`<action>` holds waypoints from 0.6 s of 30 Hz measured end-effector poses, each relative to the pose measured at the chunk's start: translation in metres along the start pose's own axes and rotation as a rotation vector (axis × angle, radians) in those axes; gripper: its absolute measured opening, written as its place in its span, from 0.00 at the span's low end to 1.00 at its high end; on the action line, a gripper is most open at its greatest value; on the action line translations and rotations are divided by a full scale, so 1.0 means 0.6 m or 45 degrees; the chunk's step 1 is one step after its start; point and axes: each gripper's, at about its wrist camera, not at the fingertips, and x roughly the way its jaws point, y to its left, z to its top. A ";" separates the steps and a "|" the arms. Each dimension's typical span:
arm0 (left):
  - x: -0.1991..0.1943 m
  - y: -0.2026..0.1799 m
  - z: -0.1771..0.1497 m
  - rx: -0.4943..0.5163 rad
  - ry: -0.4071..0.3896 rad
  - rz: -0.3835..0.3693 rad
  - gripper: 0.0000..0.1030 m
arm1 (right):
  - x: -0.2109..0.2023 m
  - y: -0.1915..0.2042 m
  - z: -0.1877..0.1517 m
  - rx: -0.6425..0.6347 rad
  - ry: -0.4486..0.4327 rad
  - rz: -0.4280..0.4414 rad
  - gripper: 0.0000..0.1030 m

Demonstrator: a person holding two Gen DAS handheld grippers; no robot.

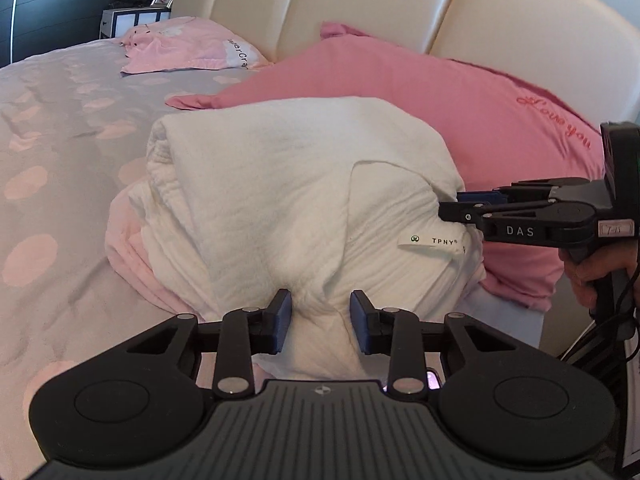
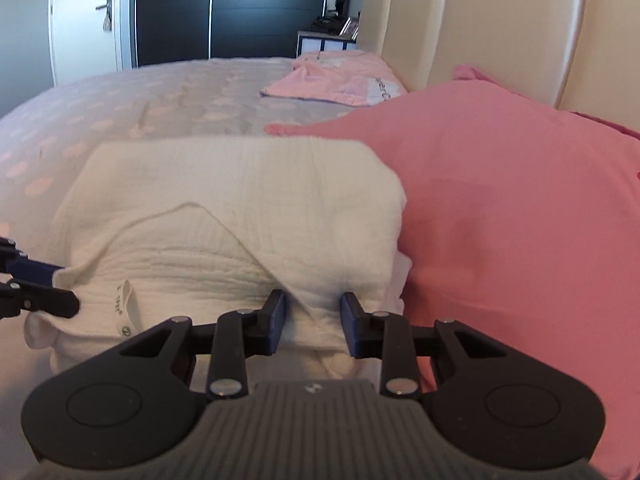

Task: Fold clothes
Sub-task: 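Release the robe and press it flat on the stack with both open grippers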

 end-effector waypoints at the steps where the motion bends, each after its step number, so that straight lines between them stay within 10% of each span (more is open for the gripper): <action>1: 0.001 -0.002 -0.002 0.006 -0.002 0.008 0.30 | 0.005 -0.001 -0.002 0.007 0.006 0.001 0.32; 18: -0.086 0.033 0.086 0.008 -0.240 -0.044 0.44 | -0.079 -0.039 0.069 0.204 -0.193 0.066 0.38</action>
